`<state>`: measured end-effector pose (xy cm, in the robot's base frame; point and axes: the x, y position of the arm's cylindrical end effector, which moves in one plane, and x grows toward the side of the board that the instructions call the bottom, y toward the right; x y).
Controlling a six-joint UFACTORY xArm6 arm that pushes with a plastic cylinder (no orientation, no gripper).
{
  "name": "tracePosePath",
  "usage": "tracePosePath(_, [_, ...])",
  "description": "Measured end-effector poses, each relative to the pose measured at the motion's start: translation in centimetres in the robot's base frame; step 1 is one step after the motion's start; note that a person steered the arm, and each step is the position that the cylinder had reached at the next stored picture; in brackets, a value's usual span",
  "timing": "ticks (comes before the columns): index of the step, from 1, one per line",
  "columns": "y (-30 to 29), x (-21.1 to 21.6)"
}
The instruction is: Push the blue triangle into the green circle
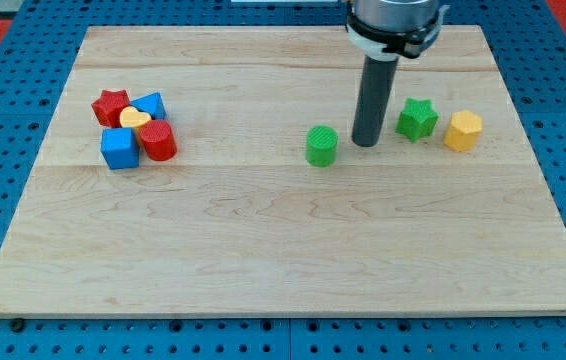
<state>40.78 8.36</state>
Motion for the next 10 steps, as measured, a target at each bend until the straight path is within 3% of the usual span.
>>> tracePosePath(2, [-7.8, 3.1])
tracePosePath(3, [-5.0, 6.5])
tracePosePath(4, [-12.2, 9.8])
tracePosePath(5, [-23.0, 10.2])
tracePosePath(6, [-31.2, 8.8])
tracePosePath(7, [-34.6, 6.6])
tracePosePath(10, [-35.6, -3.0])
